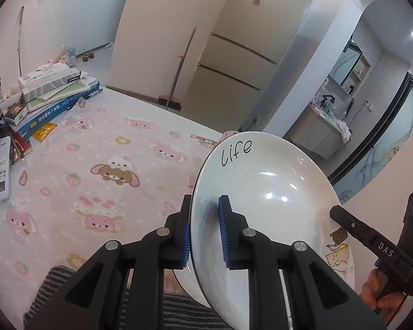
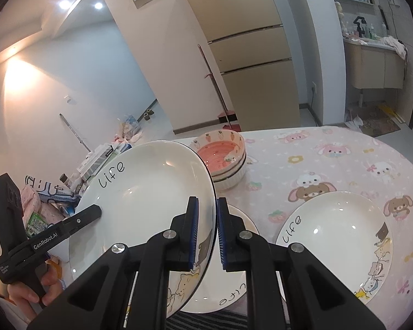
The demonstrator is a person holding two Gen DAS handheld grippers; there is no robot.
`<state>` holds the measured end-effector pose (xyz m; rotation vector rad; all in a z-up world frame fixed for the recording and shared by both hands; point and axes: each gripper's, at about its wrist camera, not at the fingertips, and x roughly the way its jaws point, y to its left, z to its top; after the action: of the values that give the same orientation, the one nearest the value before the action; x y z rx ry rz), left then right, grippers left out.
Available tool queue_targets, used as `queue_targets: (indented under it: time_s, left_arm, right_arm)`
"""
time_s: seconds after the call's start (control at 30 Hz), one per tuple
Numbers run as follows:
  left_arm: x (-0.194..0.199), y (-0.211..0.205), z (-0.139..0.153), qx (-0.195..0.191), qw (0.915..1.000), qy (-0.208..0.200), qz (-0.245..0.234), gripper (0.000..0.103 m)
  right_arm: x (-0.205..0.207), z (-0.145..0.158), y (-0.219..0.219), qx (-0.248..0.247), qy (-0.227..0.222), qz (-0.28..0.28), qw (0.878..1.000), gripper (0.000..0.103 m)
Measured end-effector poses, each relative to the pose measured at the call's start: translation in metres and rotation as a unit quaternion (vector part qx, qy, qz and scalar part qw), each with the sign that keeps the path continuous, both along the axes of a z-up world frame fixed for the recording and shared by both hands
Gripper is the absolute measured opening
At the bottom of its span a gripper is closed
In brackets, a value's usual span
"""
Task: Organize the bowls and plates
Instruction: 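Carry the white plate with both tools onto another white plate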
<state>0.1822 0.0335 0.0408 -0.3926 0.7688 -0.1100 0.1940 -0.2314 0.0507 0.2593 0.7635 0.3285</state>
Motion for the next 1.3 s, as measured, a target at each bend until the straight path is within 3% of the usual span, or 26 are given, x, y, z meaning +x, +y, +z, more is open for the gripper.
queue_targets:
  time_s: [0.63,1.0,1.3]
  left_arm:
    - [0.010,-0.008,-0.053,-0.004,0.9987,0.050,-0.009,0.017]
    - [0.009,-0.016,-0.073,0.037,0.9976,0.057,-0.015,0.017]
    - [0.010,-0.020,-0.090,0.047,0.9956,0.077,-0.024,0.018]
  right_arm:
    - [0.002,-0.051,-0.003,-0.022,0.041,-0.009,0.999,0.014]
    - [0.003,-0.086,0.001,-0.046,0.070,-0.013,0.996,0.014]
    - [0.003,-0.104,0.002,-0.063,0.084,-0.013,0.994,0.014]
